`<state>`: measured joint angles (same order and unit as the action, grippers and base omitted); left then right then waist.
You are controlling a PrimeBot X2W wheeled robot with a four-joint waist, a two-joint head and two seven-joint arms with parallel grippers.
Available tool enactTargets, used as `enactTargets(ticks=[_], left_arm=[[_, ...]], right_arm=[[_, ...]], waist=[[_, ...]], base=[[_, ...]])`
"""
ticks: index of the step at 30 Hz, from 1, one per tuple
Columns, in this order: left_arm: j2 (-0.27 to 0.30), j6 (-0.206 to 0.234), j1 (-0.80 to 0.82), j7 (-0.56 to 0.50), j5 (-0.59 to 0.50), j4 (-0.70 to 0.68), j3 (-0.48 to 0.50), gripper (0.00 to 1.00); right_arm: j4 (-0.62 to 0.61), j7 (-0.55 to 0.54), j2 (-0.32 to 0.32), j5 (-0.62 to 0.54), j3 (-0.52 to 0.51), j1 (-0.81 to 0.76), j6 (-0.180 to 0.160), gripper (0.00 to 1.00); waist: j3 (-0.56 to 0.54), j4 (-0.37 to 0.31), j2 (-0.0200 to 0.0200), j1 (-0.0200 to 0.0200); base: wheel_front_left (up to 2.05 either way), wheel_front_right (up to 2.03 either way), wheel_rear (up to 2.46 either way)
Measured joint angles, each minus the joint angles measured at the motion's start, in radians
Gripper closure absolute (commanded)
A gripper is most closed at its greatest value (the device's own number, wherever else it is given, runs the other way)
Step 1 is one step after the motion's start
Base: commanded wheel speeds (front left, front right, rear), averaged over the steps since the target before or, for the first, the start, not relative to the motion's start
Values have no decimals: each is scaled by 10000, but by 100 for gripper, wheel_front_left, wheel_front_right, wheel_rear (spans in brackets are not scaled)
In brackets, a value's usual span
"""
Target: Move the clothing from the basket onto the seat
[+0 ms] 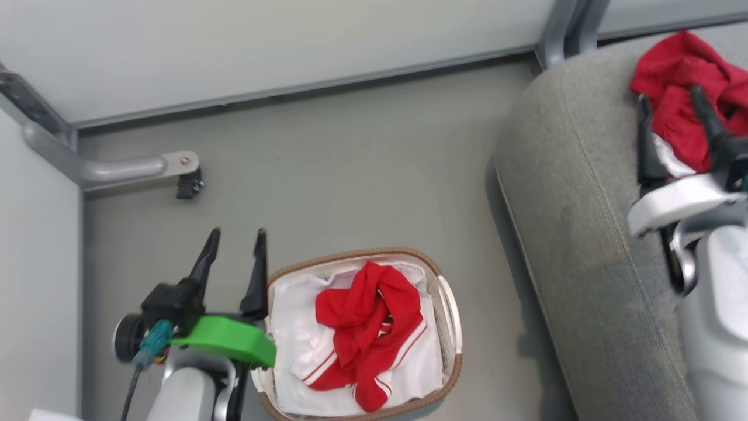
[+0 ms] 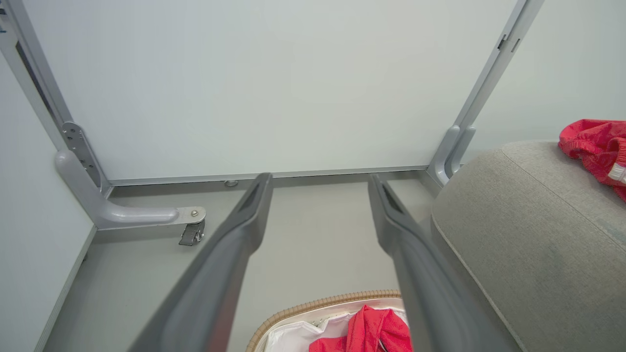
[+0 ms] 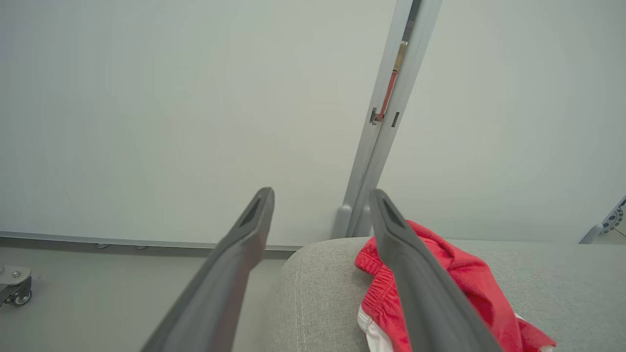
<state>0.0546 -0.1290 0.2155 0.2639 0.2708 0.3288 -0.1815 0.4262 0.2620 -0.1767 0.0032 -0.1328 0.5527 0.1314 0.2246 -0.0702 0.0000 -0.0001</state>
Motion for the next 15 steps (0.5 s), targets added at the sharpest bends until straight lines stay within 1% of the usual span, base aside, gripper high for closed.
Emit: enactTargets(ticks=[5,9,13,15], left_arm=[[-23,4,-716,0,-19,15,848,0],[-29,4,-1236,0,-36,56,1223,0],[-40,4,-1678,0,182,29,1363,0],[-38,4,-1905,0,192,23,1419,0]], right_arm=[[-420,0,633,150,169,-1091,0,0],[-702,-2,1068,307,326,-2080,0,0],[-888,-2,1250,399,617,-2921,0,0],[-915,-2,1273,698,744,-3344,0,0]], waist=[[-631,370,0,0],[-1022,660,0,0],[-1309,884,0,0],[-1440,975,0,0]], base=[[0,0,0],[0,0,0],[0,0,0],[0,0,0]])
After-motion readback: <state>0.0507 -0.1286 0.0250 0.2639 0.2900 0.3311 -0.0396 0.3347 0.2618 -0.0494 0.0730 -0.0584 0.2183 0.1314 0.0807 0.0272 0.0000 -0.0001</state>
